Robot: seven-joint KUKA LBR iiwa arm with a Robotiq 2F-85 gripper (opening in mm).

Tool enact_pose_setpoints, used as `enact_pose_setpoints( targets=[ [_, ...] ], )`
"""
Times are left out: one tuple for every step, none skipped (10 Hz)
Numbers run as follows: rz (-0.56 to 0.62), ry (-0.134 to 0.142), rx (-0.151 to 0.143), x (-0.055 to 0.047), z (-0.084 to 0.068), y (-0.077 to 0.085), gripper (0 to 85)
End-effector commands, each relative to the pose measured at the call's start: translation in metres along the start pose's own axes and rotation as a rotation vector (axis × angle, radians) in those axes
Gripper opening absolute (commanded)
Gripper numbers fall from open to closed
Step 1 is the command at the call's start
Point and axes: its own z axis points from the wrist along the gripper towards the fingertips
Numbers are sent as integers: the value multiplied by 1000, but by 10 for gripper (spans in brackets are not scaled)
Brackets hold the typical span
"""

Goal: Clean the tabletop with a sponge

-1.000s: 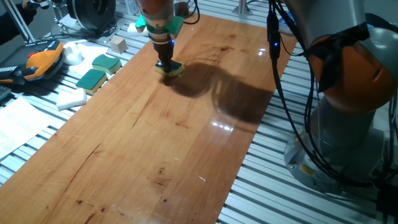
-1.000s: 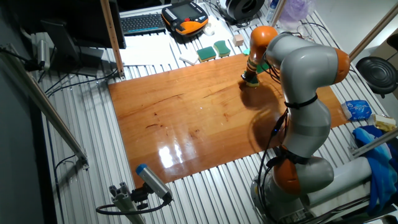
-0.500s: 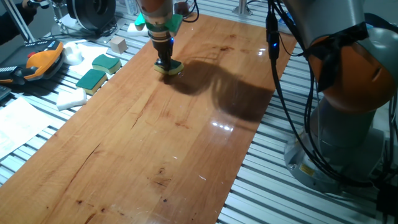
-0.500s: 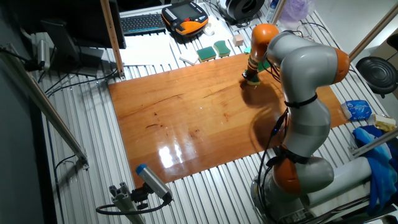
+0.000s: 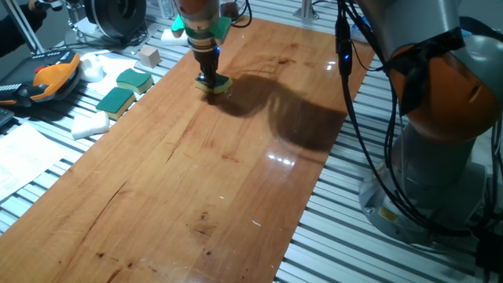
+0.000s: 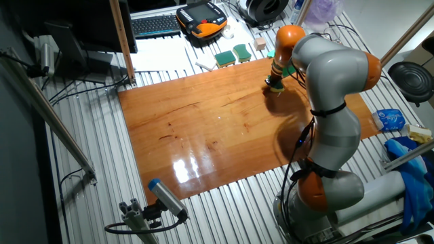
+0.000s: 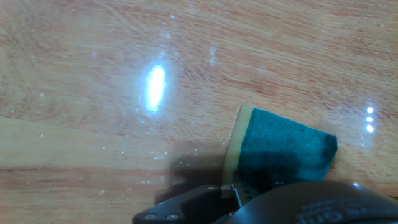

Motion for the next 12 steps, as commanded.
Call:
enact_pose_setpoints(
  targets=[
    [0, 0, -1, 0, 2, 0, 0],
    [0, -1, -1, 0, 2, 0, 0],
    [0, -1, -1, 0, 1, 0, 0],
    [0, 0, -3, 0, 1, 0, 0],
    [0, 0, -3, 0, 0, 0, 0],
    [-1, 4, -4, 0, -2, 0, 0],
    [-1, 7, -4, 0, -5, 0, 0],
    [-2, 11, -2, -1, -9, 0, 0],
    [-2, 16, 0, -1, -13, 1, 0],
    [-2, 21, 2, -1, -17, 1, 0],
    [-1, 27, 6, -2, -22, 2, 0],
    [-1, 31, 10, -2, -27, 3, 0]
  ],
)
